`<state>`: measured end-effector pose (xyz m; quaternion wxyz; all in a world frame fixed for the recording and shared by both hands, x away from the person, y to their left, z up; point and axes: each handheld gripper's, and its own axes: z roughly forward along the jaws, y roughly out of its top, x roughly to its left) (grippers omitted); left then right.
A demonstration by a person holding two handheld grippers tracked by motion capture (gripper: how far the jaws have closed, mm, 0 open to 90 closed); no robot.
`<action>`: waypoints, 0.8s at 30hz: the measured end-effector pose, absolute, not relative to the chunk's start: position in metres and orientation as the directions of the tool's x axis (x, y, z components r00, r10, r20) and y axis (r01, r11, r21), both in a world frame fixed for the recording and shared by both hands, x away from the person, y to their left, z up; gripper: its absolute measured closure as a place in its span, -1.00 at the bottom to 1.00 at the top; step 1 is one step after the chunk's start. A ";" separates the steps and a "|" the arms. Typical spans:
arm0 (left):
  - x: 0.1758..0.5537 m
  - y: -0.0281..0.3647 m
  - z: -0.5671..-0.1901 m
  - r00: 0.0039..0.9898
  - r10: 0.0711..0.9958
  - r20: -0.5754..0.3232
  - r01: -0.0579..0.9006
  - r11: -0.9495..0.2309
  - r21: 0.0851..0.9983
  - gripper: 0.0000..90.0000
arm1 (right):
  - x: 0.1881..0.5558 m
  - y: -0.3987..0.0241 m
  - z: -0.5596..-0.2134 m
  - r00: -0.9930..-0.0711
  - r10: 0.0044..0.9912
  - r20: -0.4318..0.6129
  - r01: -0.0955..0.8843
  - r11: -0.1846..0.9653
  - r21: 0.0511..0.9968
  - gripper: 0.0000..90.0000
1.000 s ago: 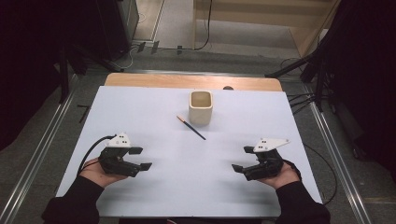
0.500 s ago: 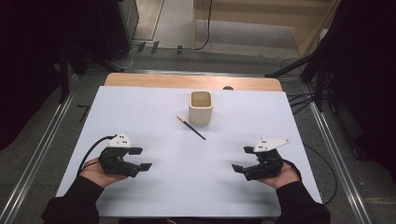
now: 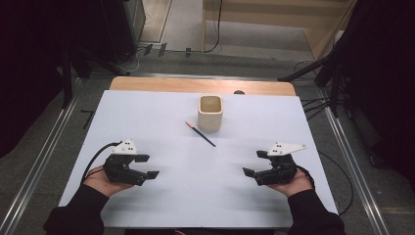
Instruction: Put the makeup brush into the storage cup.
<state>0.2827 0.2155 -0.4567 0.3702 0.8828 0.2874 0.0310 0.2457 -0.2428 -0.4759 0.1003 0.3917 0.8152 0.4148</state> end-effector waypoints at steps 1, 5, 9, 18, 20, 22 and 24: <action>0.283 0.215 -0.457 0.833 0.531 -0.158 0.485 -0.560 0.672 -0.35 | 0.246 -0.243 -0.475 -0.672 0.723 0.160 0.552 0.344 0.760 -0.64; 0.283 0.216 -0.457 0.833 0.530 -0.160 0.485 -0.560 0.671 -0.35 | 0.246 -0.242 -0.473 -0.659 0.736 0.158 0.546 0.323 0.773 -0.64; 0.283 0.215 -0.457 0.833 0.530 -0.159 0.485 -0.561 0.671 -0.35 | 0.246 -0.240 -0.470 -0.632 0.759 0.154 0.540 0.289 0.790 -0.64; 0.283 0.216 -0.457 0.834 0.528 -0.161 0.484 -0.560 0.672 -0.35 | 0.248 -0.233 -0.466 -0.612 0.777 0.147 0.519 0.254 0.816 -0.64; 0.284 0.216 -0.457 0.833 0.528 -0.163 0.486 -0.559 0.672 -0.35 | 0.249 -0.233 -0.466 -0.616 0.774 0.146 0.518 0.258 0.816 -0.64; 0.284 0.216 -0.457 0.833 0.528 -0.162 0.486 -0.561 0.670 -0.35 | 0.250 -0.230 -0.467 -0.622 0.770 0.144 0.518 0.267 0.812 -0.64; 0.284 0.215 -0.457 0.834 0.528 -0.162 0.486 -0.562 0.670 -0.35 | 0.251 -0.229 -0.467 -0.626 0.767 0.144 0.516 0.269 0.813 -0.63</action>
